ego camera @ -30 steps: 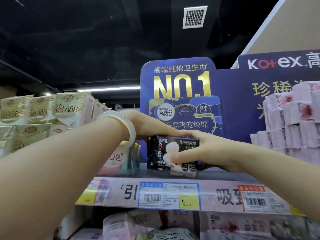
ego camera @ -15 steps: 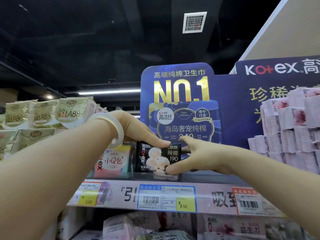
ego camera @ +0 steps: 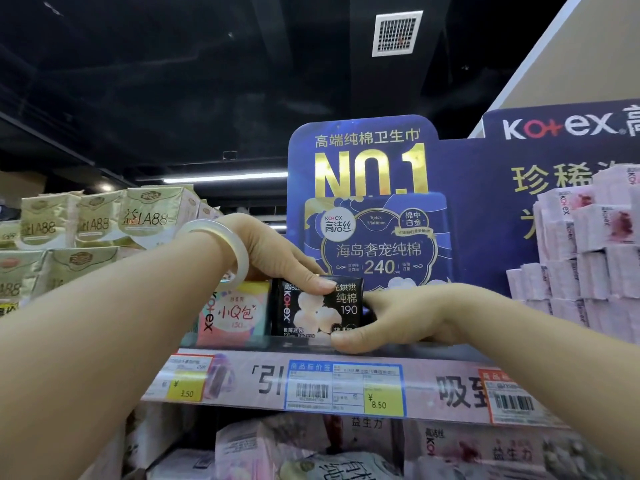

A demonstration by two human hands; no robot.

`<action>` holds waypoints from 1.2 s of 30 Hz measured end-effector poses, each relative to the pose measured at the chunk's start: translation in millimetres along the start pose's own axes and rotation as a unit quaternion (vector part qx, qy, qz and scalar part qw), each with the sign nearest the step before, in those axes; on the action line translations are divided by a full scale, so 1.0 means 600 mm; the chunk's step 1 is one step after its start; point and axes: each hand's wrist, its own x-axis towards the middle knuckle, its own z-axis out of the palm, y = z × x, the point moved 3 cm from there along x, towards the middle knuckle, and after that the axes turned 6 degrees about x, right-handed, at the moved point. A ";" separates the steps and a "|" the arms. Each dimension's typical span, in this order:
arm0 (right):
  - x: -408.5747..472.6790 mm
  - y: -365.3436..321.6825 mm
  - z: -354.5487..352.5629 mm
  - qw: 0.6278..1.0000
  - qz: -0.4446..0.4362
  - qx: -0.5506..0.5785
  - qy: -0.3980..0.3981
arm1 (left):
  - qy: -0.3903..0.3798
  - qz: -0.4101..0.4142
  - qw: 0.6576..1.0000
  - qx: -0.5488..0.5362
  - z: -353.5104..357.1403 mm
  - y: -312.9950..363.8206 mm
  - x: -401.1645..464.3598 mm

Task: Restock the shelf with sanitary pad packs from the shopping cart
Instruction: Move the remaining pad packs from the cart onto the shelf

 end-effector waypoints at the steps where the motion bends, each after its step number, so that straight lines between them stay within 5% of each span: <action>1: 0.004 0.001 0.006 1.000 0.007 -0.011 -0.010 | 0.011 -0.008 1.000 0.010 0.001 0.001 -0.003; 6: 0.001 0.004 0.002 1.000 0.001 -0.018 -0.003 | 0.045 -0.028 0.999 -0.002 0.008 0.002 -0.013; 16: -0.018 -0.011 0.002 0.983 0.032 -0.175 0.040 | 0.142 -0.112 0.973 0.140 0.039 0.038 -0.048; 22: -0.065 -0.001 -0.038 0.984 0.056 -0.156 0.064 | 0.196 -0.104 0.967 0.126 0.044 0.055 -0.074; 31: -0.073 -0.105 0.047 0.941 -0.208 -0.210 0.164 | 0.399 -0.075 0.911 0.068 0.136 0.029 -0.170; 36: -0.052 -0.178 0.202 0.896 -0.320 -0.285 0.115 | 0.399 -0.183 0.898 0.007 0.264 -0.038 -0.283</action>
